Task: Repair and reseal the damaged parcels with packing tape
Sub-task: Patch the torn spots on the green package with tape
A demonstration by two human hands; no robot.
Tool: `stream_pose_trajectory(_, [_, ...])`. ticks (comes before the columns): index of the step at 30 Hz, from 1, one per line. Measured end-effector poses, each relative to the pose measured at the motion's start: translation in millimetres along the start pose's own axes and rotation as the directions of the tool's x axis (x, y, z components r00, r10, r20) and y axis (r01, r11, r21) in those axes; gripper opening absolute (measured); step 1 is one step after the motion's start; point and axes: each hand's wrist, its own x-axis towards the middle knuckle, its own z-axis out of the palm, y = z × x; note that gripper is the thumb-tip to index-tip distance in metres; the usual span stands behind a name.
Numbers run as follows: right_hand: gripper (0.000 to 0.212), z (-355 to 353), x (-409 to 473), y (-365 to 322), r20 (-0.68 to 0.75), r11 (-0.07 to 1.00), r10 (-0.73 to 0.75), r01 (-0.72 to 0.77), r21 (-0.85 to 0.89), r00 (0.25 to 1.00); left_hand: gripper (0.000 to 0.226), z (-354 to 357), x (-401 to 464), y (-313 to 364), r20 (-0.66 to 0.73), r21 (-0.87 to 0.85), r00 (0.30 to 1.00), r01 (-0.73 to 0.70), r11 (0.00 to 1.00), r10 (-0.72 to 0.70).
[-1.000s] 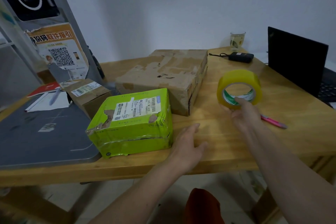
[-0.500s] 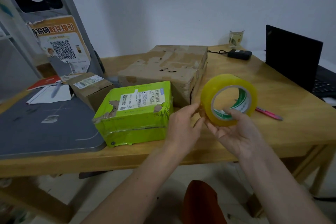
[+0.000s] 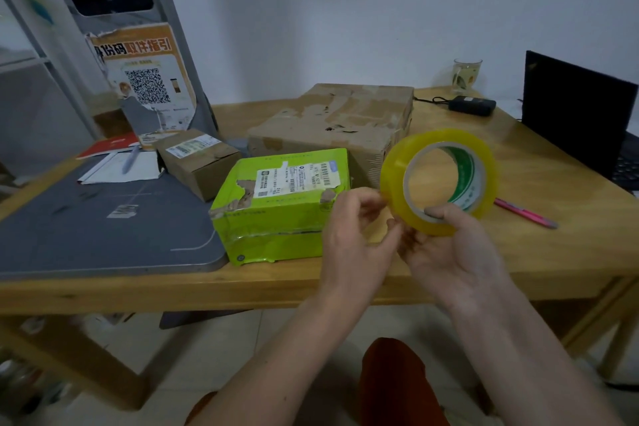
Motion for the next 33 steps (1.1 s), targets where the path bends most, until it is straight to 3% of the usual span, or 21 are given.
stream_pose_trajectory(3, [0.03,3.5,-3.6,3.7,0.017,0.997,0.081,-0.081,0.0,0.997,0.043,-4.3,-4.4,5.4,-0.012,-0.05,1.0,-0.023,0.999,0.022])
stream_pose_trajectory(6, [0.028,6.9,-9.8,7.5,0.015,0.984,0.176,-0.177,0.034,0.984,0.041,-10.7,-3.7,4.1,-0.025,-0.042,0.997,-0.068,0.997,0.068])
stream_pose_trajectory(14, [0.055,18.3,-23.0,15.7,0.046,0.956,0.286,-0.288,0.053,0.957,0.036,-22.9,-0.3,12.6,-0.058,-0.064,0.998,-0.026,0.998,0.022])
stream_pose_trajectory(19, [0.032,21.1,-23.4,19.9,0.013,0.952,0.302,-0.302,0.049,0.953,0.022,-31.5,7.7,16.8,-0.066,0.093,0.984,-0.16,0.983,0.166])
stream_pose_trajectory(27, [0.031,19.8,-21.7,24.9,-0.032,0.948,0.309,-0.305,0.095,0.95,0.014,-33.6,7.4,11.8,-0.059,0.16,0.967,-0.235,0.959,0.247])
stream_pose_trajectory(33, [0.034,22.3,-25.9,21.3,-0.001,0.946,0.307,-0.306,0.105,0.952,0.025,-33.8,5.1,7.0,-0.03,0.215,0.949,-0.3,0.929,0.313])
